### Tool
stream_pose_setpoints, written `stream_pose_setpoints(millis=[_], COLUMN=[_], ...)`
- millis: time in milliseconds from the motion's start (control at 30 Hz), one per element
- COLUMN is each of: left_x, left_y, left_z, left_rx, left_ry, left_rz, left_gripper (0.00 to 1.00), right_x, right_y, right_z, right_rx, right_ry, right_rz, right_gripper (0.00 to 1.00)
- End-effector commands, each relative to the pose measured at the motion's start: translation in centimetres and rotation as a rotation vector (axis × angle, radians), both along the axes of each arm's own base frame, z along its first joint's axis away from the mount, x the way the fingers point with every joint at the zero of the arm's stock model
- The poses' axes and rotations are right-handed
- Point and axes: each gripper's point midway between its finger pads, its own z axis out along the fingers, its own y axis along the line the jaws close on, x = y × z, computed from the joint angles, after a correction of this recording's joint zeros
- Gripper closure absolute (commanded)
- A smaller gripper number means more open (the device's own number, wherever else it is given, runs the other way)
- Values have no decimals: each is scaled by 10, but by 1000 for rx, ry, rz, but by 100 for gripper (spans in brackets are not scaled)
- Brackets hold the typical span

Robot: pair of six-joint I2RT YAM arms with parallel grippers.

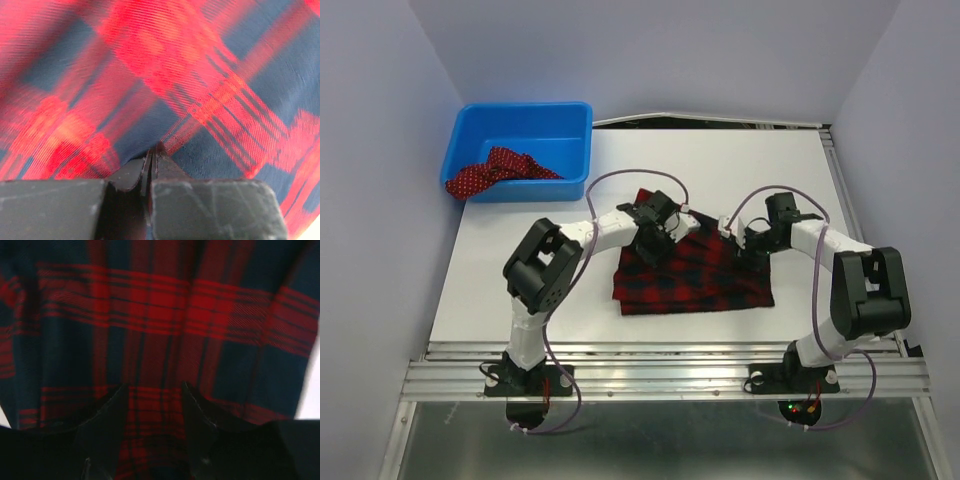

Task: Fold and stack the skirts
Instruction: Fold the skirt

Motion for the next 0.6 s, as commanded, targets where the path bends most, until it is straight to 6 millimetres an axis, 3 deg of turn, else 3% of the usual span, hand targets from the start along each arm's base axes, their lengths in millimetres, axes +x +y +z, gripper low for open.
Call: stream_pose_setpoints(millis=[0,33,67,100,133,167,200,233,300,333,367,400,433,467,500,533,567], left_x=[69,99,119,154,177,194,227,241,259,262,253,247,234,223,202,179,165], left_y=[22,9,16,2,-4,-4,-10,-11,-13,-9,-9,-5,6,10,14,20,23], left_z=[-31,-30,-28,-17,10,5,44,56,99,115,140,156,205,215,193,229,230], left_rx=[158,148,165,132,94,89,11,-27,-136,-216,-304,-353,-443,-480,-490,-564,-589], left_ry=[-108,-144,-158,-212,-275,-282,-350,-370,-416,-392,-387,-388,-423,-423,-370,-388,-367], left_rz=[28,44,69,93,119,142,190,214,256,290,281,296,334,342,346,363,373], left_gripper=[96,97,97,97,97,96,94,88,79,73,61,56,44,37,31,28,28], right_x=[-19,-25,-32,-37,-40,-45,-50,-58,-63,-65,-68,-68,-65,-64,-47,-34,-24], right_y=[-14,-16,-16,-14,-14,-9,-4,6,19,27,41,48,52,56,62,59,60], right_z=[-24,-28,-26,-25,-24,-22,-16,-13,-7,-4,2,5,9,12,22,26,30], right_rx=[-72,-81,-80,-68,-67,-50,-40,-21,4,18,51,69,98,127,162,156,170], right_ry=[59,80,100,117,127,148,149,176,193,200,215,227,243,305,278,265,297], right_rz=[-28,-29,-30,-31,-38,-40,-33,-32,-40,-45,-62,-78,-108,-191,-232,-301,-404], right_gripper=[48,48,48,48,48,48,47,46,45,43,42,41,38,37,36,32,30])
